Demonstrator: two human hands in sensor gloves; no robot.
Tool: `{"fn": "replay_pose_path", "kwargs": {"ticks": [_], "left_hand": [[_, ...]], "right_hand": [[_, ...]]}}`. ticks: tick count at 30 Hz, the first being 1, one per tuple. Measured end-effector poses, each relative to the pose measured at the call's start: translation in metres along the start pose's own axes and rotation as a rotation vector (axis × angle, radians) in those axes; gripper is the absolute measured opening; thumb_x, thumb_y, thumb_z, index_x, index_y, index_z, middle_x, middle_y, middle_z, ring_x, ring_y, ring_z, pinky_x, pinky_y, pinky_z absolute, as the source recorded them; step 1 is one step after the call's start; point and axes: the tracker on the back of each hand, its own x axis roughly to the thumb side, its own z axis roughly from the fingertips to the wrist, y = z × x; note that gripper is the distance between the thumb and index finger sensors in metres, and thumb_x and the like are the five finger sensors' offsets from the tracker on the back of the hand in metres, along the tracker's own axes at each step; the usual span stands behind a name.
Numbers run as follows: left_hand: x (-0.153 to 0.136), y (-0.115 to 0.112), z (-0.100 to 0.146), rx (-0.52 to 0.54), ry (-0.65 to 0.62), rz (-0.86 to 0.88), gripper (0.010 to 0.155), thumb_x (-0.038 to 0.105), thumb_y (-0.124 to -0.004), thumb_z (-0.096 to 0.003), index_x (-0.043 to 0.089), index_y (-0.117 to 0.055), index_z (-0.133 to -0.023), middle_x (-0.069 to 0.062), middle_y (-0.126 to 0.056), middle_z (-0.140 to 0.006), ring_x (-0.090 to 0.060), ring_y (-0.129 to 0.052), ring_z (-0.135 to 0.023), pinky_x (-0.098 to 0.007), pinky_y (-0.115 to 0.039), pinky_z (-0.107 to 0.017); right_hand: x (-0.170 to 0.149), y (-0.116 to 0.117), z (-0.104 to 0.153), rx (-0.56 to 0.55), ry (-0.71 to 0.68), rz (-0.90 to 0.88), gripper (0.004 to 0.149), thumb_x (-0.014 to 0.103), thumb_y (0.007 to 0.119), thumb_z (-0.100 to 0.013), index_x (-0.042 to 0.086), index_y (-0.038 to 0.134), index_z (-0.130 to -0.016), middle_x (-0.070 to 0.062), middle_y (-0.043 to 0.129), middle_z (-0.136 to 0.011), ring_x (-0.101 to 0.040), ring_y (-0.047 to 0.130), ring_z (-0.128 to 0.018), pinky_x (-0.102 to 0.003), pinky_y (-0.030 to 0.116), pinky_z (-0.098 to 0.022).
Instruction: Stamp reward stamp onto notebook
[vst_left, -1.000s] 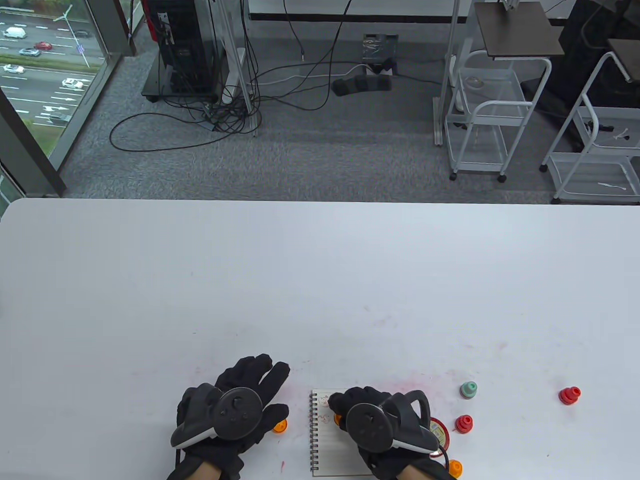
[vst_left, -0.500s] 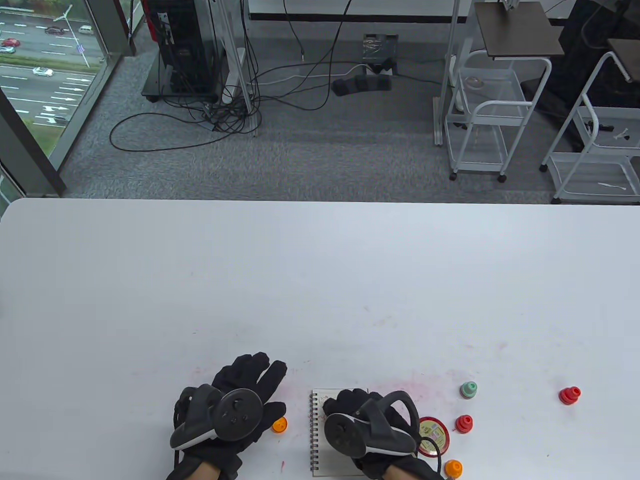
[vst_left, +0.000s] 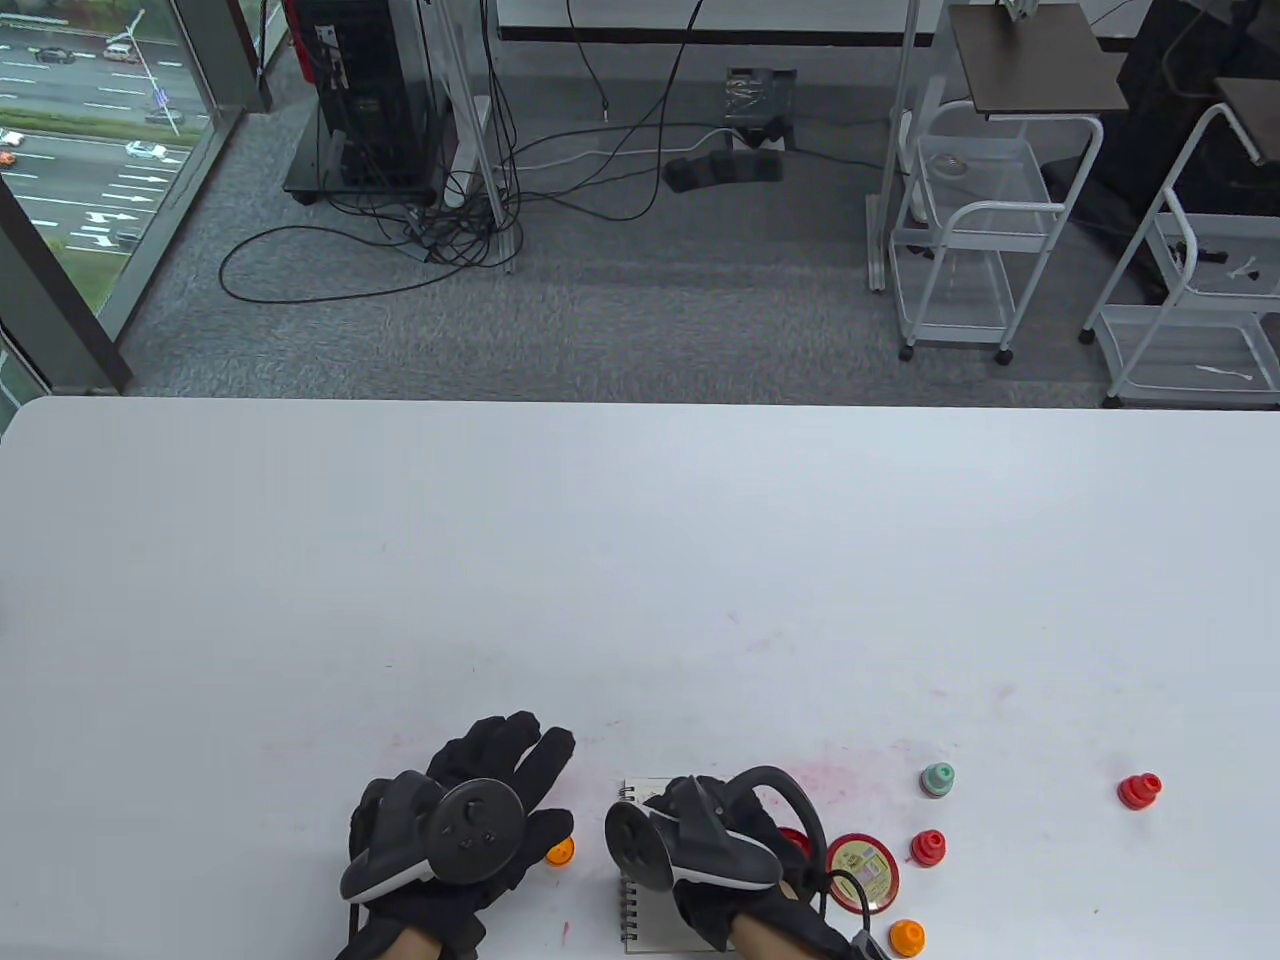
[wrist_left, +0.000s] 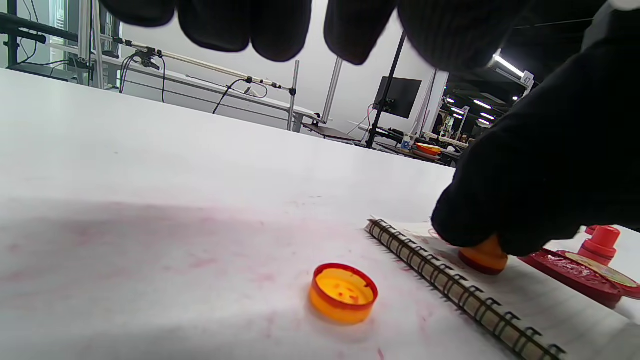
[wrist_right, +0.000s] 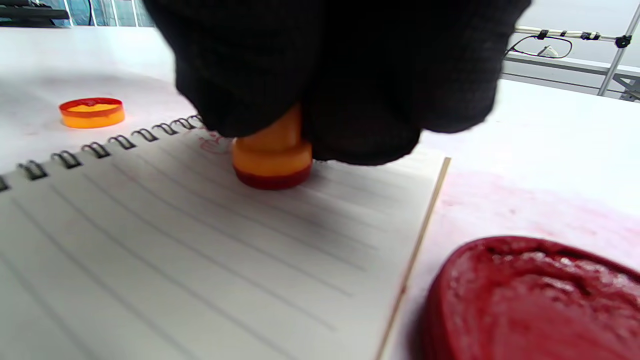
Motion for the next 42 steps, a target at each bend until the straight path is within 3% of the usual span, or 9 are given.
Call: {"fn": "replay_pose_path", "kwargs": {"ticks": [15, 23, 28, 33, 37, 42], "left_hand": [[0.000, -0.002, 0.000, -0.014, -0.006, 0.022, 0.073, 0.053, -0.070, -0.0500, 0.021, -0.059, -0.114, -0.020, -0.053, -0.118, -0.047, -0.060, -0.104, -0.065, -0.058, -0.073], [-0.001, -0.003, -0.001, -0.025, -0.011, 0.039, 0.072, 0.053, -0.070, -0.0500, 0.021, -0.060, -0.114, -0.020, -0.053, -0.118, -0.047, -0.060, -0.104, -0.065, -0.058, -0.073], [-0.002, -0.003, -0.001, -0.033, -0.011, 0.043, 0.072, 0.053, -0.070, -0.0499, 0.021, -0.059, -0.114, -0.020, -0.053, -0.118, -0.047, -0.060, -0.104, -0.065, -0.058, -0.073], [-0.003, -0.003, -0.004, -0.051, -0.012, 0.039, 0.072, 0.053, -0.070, -0.0501, 0.021, -0.059, -0.114, -0.020, -0.053, -0.119, -0.047, -0.060, -0.104, -0.065, -0.057, -0.073], [-0.007, -0.005, -0.004, -0.067, 0.001, 0.044, 0.073, 0.054, -0.070, -0.0500, 0.021, -0.058, -0.115, -0.019, -0.053, -0.119, -0.047, -0.060, -0.104, -0.065, -0.057, -0.073], [-0.010, -0.009, -0.004, -0.102, 0.018, 0.056, 0.074, 0.053, -0.072, -0.0493, 0.021, -0.059, -0.114, -0.020, -0.053, -0.118, -0.047, -0.061, -0.104, -0.065, -0.057, -0.073]], "right_hand": [[0.001, -0.005, -0.009, 0.072, 0.011, 0.018, 0.044, 0.024, 0.089, -0.031, 0.022, 0.090, -0.074, -0.009, 0.099, -0.071, -0.021, 0.104, -0.044, -0.036, 0.094, -0.036], [0.008, -0.007, -0.008, 0.066, -0.004, 0.116, 0.043, 0.027, 0.090, -0.029, 0.025, 0.091, -0.073, -0.005, 0.101, -0.070, -0.018, 0.106, -0.044, -0.032, 0.096, -0.036], [0.010, -0.004, 0.000, -0.016, -0.013, 0.159, 0.043, 0.029, 0.089, -0.029, 0.025, 0.091, -0.072, -0.005, 0.102, -0.068, -0.017, 0.106, -0.041, -0.030, 0.095, -0.032], [-0.014, 0.005, 0.014, -0.114, 0.047, -0.088, 0.045, 0.029, 0.089, -0.031, 0.026, 0.089, -0.076, -0.006, 0.101, -0.070, -0.018, 0.105, -0.044, -0.031, 0.094, -0.033], [-0.027, 0.004, 0.020, -0.105, 0.071, -0.195, 0.045, 0.029, 0.088, -0.036, 0.025, 0.086, -0.081, -0.008, 0.099, -0.074, -0.021, 0.103, -0.047, -0.035, 0.092, -0.036], [-0.059, -0.025, 0.047, -0.339, 0.132, -0.324, 0.044, 0.028, 0.088, -0.037, 0.023, 0.087, -0.081, -0.009, 0.099, -0.075, -0.022, 0.103, -0.045, -0.035, 0.091, -0.034]]}}
